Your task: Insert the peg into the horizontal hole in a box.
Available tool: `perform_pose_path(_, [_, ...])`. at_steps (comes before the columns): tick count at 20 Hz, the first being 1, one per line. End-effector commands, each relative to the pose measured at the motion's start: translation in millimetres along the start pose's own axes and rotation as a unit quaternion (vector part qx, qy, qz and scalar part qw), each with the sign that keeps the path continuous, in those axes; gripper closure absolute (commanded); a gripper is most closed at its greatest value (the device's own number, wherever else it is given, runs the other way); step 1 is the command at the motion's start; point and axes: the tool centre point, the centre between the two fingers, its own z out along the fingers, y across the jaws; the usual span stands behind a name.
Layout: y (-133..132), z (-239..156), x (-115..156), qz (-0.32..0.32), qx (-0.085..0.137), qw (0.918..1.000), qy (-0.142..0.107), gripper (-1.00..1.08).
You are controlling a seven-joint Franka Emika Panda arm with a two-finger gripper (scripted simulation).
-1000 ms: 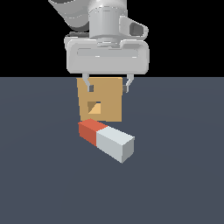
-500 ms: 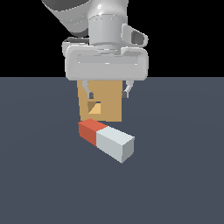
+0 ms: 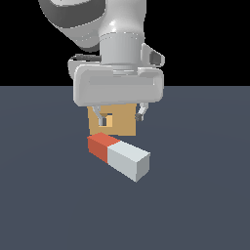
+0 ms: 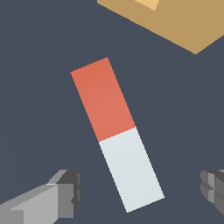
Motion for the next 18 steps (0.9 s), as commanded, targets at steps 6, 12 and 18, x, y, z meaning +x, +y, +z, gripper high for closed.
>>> perform_pose_path(6, [0.5,22.2,-13.6,-0.095,-0.001,0.9955,-0.002,-0.92])
perform_pose_path(12, [2.4,35.3,-21.7,-0.151,-0.002,0.9885,-0.003,-0.92])
perform_pose_path(18, [4.2,43.0,-26.3,-0.183,-0.002,0.983,-0.004,-0.92])
